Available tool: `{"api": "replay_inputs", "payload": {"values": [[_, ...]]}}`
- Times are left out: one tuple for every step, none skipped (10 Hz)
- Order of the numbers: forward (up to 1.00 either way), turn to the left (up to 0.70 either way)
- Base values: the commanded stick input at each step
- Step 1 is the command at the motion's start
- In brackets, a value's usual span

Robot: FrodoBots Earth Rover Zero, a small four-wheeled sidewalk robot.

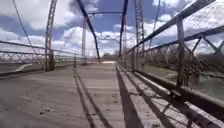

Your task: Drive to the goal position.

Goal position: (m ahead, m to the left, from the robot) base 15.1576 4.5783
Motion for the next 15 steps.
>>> {"api": "replay_inputs", "payload": {"values": [[1.0, 0.0], [1.0, 0.0], [1.0, 0.0], [1.0, 0.0], [1.0, 0.0], [1.0, 0.0], [1.0, 0.0], [1.0, 0.0], [1.0, 0.0], [1.0, 0.0], [1.0, 0.0], [1.0, 0.0], [1.0, 0.0], [1.0, 0.0], [1.0, 0.0]]}}
